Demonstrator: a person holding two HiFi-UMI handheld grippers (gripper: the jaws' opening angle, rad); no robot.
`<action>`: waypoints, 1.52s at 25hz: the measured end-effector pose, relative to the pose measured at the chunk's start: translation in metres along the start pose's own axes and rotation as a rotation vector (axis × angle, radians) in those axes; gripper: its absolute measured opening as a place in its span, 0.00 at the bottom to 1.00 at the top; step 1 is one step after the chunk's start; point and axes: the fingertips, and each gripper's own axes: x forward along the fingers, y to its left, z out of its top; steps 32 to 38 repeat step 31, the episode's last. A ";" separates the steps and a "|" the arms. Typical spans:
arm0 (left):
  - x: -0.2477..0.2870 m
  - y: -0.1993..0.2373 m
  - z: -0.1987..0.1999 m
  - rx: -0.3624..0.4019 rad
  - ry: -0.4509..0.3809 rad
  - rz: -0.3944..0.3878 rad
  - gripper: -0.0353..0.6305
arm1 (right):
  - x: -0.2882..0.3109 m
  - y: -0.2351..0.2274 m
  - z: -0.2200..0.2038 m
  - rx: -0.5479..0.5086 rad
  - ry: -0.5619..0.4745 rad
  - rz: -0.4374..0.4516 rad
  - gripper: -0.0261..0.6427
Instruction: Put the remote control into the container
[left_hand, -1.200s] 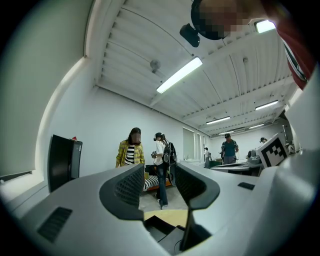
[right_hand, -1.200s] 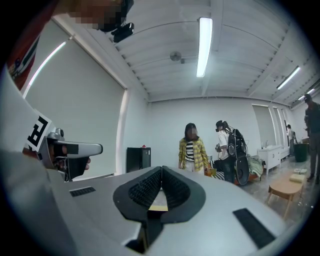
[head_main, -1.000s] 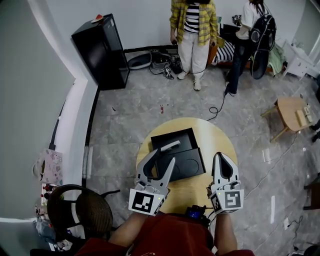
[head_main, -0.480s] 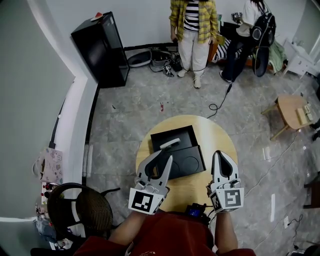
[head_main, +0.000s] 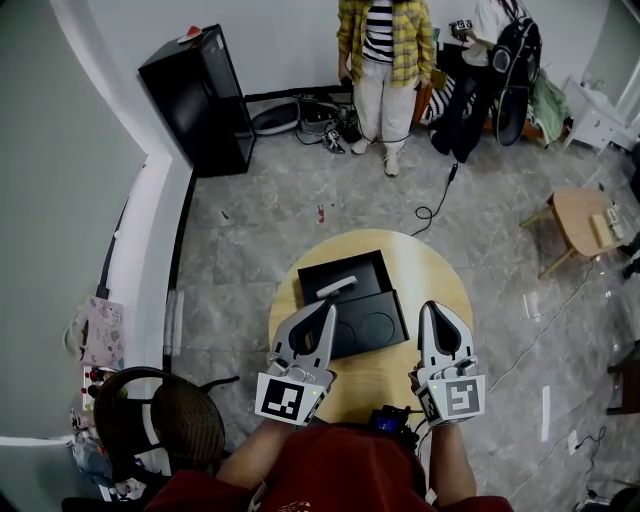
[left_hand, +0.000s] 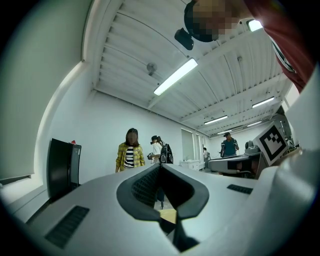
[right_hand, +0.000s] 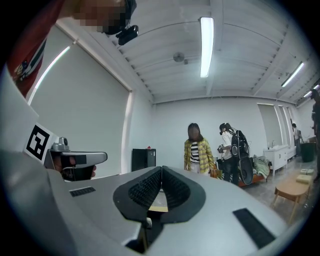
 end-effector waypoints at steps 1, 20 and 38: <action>0.000 -0.001 0.000 0.003 0.000 0.000 0.08 | 0.000 0.000 -0.002 0.000 0.007 0.007 0.07; -0.002 0.006 0.000 -0.011 -0.001 0.042 0.08 | 0.001 -0.001 0.015 -0.042 -0.074 -0.037 0.07; -0.003 0.006 -0.008 -0.020 0.015 0.046 0.08 | -0.003 -0.004 -0.001 0.011 0.046 -0.083 0.07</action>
